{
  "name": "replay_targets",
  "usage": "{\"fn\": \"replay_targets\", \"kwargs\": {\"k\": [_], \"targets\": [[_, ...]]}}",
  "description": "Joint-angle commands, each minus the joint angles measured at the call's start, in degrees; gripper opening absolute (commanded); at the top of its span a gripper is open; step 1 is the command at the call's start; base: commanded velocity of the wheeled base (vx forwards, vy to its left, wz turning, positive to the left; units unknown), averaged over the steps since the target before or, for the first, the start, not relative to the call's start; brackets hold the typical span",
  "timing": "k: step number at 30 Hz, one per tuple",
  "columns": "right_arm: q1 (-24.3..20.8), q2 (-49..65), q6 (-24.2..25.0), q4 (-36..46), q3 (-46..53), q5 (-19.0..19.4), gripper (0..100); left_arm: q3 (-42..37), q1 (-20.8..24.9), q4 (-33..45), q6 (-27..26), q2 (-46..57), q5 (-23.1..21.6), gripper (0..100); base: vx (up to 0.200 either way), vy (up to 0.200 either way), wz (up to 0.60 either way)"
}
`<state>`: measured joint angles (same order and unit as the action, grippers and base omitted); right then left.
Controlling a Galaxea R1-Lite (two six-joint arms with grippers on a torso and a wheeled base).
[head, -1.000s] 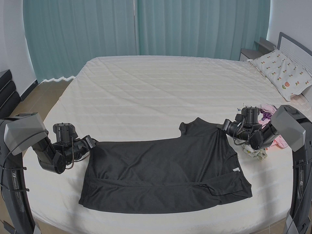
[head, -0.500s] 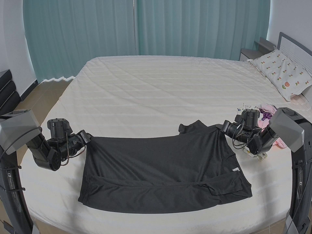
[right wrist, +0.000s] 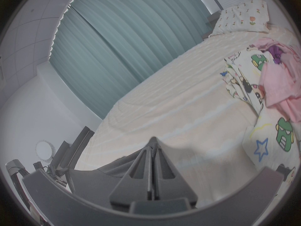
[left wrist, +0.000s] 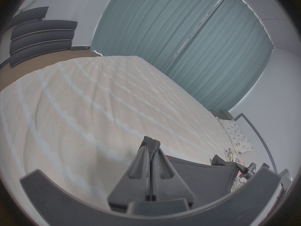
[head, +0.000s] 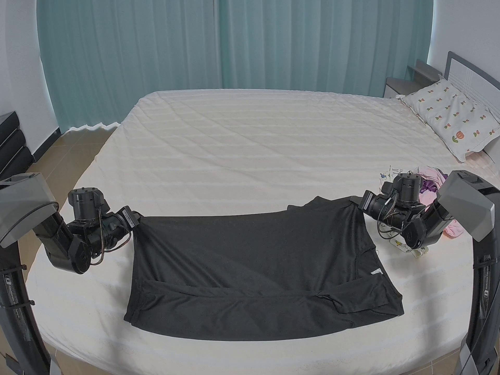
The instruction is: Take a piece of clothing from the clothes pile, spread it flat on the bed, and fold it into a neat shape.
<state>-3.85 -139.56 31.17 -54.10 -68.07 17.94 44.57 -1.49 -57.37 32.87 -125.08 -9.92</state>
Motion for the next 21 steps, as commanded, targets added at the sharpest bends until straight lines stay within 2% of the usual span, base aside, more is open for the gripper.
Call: {"fn": "replay_targets", "kwargs": {"k": [1, 13, 21], "targets": [[0.07, 2.36, 0.03, -1.97, 2.15, 0.42, 0, -1.50, -0.36, -0.02, 0.01, 1.76, -0.18, 0, 0.000, 0.000, 0.00], [1.48, 3.50, 0.29, -3.47, 4.44, 0.86, 0, -0.01, 0.34, -0.11, -0.26, 0.89, -0.36, 0, 0.000, 0.000, 0.00], [2.09, 5.17, 0.29, -4.17, 9.27, 1.39, 0, -0.62, 0.17, -0.02, -2.46, 0.01, -0.36, 0, 0.000, 0.000, 0.00]]}}
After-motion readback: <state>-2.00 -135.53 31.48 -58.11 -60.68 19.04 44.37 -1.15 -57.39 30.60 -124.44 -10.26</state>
